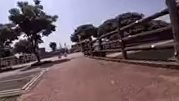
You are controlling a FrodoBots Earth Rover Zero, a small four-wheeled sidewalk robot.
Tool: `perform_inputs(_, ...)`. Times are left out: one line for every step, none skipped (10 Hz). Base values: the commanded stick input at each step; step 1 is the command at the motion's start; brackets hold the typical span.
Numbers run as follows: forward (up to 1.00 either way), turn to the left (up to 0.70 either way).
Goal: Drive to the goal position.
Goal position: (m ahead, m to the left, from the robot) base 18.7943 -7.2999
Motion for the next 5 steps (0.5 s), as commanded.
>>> perform_inputs(1.0,0.22)
perform_inputs(1.0,0.11)
perform_inputs(1.0,0.02)
perform_inputs(1.0,0.01)
perform_inputs(1.0,0.01)
